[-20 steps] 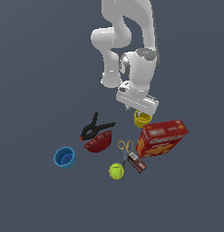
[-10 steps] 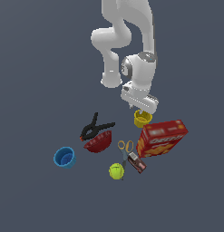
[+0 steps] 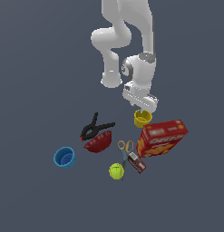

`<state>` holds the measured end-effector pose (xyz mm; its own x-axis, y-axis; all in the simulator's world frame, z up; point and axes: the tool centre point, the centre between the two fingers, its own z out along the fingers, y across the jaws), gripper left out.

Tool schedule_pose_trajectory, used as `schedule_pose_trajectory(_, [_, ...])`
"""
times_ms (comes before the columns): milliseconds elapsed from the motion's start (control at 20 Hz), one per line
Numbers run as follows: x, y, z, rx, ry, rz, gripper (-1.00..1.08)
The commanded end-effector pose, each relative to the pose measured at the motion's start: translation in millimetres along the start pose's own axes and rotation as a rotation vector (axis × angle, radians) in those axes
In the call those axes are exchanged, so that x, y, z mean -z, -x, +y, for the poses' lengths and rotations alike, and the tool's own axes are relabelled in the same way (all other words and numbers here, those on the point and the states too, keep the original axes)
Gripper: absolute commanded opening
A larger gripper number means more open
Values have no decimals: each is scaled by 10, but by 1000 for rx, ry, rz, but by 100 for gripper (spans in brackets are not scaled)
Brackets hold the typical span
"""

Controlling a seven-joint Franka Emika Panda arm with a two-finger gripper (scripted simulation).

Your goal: Pick up a designated object from a clutter of objects.

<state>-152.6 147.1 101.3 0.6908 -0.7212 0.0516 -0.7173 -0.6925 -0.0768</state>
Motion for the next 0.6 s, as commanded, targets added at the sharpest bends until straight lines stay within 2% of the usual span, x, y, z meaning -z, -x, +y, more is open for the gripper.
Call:
schedule_pose_trajectory(0, [-5, 12, 5, -5, -1, 0, 28])
schedule_pose_trajectory(550, [-195, 15, 7, -3, -1, -1, 28])
